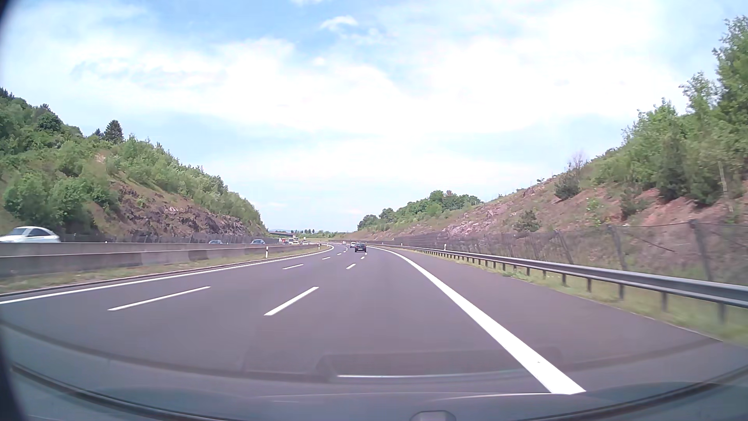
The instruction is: Follow the waypoints while adhering to traffic rules and regulations
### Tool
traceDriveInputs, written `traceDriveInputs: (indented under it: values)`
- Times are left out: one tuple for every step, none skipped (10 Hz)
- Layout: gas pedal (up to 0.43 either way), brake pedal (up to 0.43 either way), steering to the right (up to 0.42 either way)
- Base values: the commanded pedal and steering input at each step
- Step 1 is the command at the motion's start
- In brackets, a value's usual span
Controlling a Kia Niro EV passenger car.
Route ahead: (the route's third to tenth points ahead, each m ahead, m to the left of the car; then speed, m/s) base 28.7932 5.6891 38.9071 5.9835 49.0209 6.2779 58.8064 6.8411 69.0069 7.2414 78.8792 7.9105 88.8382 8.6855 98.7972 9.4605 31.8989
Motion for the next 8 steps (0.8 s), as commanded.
traceDriveInputs:
  values:
    - [0.299,0.0,-0.005]
    - [0.299,0.0,-0.006]
    - [0.299,0.0,-0.006]
    - [0.299,0.0,-0.006]
    - [0.299,0.0,-0.006]
    - [0.299,0.0,-0.006]
    - [0.299,0.0,-0.006]
    - [0.299,0.0,-0.005]
